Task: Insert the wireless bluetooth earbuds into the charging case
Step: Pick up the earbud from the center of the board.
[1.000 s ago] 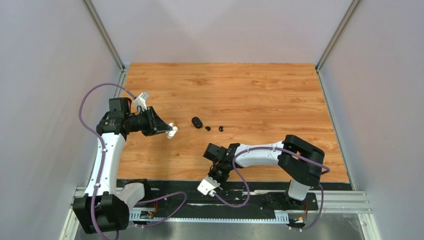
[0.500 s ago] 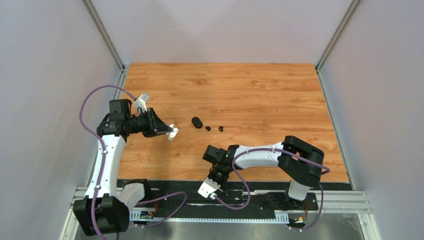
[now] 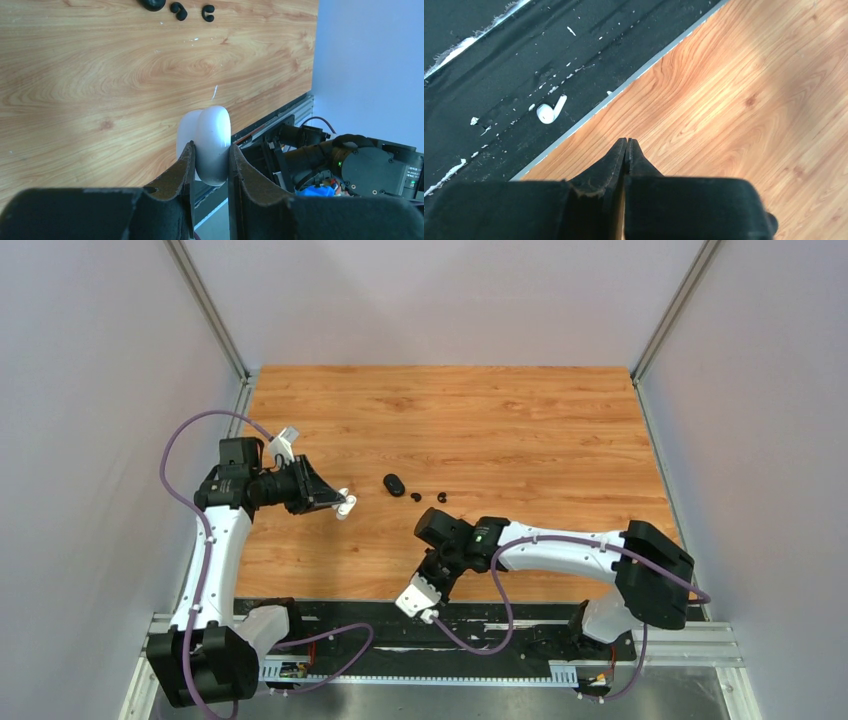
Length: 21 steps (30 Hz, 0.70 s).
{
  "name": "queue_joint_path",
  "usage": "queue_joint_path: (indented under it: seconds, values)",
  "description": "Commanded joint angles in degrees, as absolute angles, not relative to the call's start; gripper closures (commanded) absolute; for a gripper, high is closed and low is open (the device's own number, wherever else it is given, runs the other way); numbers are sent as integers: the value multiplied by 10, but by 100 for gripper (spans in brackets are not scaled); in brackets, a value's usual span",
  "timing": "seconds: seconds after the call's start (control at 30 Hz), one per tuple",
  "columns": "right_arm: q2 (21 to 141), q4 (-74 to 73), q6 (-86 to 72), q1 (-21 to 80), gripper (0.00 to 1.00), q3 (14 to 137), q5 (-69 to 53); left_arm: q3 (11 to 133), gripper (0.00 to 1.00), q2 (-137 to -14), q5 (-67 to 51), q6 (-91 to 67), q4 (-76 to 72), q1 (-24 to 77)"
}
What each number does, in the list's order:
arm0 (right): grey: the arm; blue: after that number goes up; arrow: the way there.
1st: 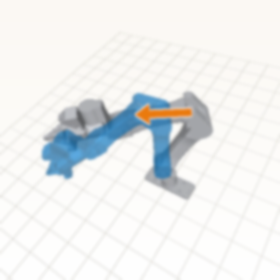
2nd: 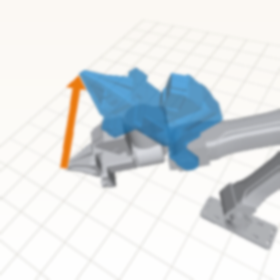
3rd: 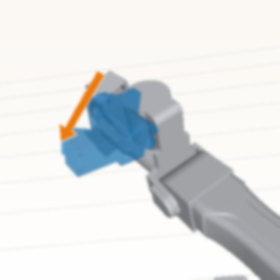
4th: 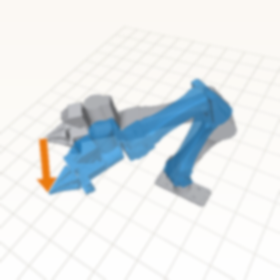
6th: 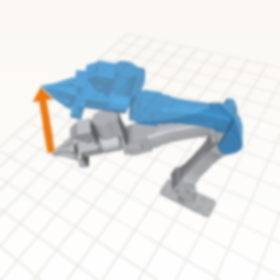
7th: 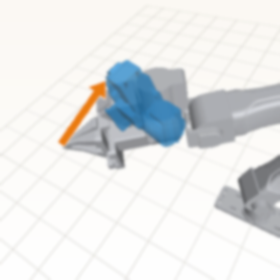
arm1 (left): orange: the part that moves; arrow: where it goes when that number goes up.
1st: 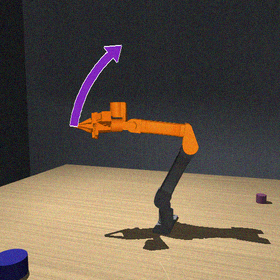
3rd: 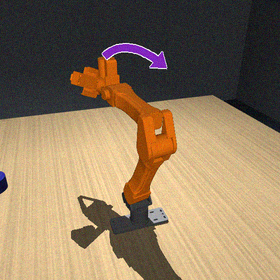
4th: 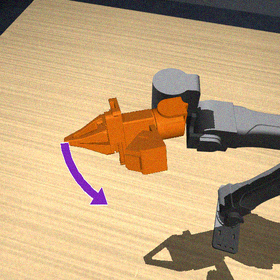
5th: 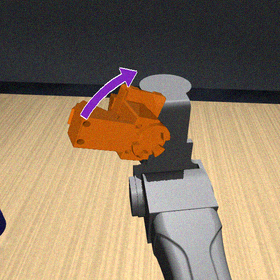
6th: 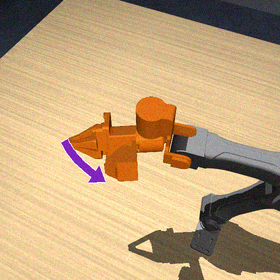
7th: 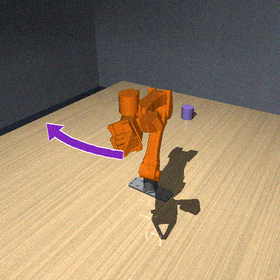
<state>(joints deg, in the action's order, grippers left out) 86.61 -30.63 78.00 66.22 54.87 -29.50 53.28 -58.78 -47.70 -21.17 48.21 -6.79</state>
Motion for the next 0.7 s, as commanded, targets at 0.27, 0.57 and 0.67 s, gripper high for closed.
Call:
queue_joint_path:
  seconds: [0.27, 0.57, 0.67]
  values:
    - [873, -339, 799, 649, 75, 516, -371, 558, 100, -599, -487, -209, 474, -71]
    - [946, -409, 859, 650, 70, 554, -408, 551, 100, -597, -487, -204, 478, -71]
    - [955, -413, 867, 653, 70, 550, -411, 549, 100, -598, -487, -205, 476, -70]
